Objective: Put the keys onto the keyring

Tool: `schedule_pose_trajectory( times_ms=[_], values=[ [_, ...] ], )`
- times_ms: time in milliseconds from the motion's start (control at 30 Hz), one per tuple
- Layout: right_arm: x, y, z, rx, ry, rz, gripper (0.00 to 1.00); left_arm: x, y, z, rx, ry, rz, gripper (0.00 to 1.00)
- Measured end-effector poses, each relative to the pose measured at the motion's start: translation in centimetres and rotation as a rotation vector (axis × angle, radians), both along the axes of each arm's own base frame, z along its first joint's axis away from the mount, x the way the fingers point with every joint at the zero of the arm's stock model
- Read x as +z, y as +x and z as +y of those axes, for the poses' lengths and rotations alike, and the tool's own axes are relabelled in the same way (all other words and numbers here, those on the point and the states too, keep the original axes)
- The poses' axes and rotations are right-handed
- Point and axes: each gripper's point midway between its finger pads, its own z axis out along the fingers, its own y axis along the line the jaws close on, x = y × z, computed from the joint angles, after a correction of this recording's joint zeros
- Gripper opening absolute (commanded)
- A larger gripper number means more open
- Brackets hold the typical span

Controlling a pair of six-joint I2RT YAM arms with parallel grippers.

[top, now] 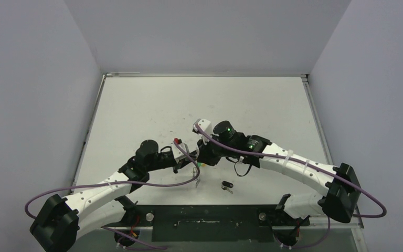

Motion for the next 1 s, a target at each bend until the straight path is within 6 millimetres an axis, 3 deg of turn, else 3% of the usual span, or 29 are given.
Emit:
schedule_pose_trajectory(
  times_ms=[1000],
  values=[
    [-1.1,0.7,-0.6,-0.030,-0.053,-0.016,0.00,0.0,0.0,0.0,0.000,0.000,0.000,0.00]
  ],
)
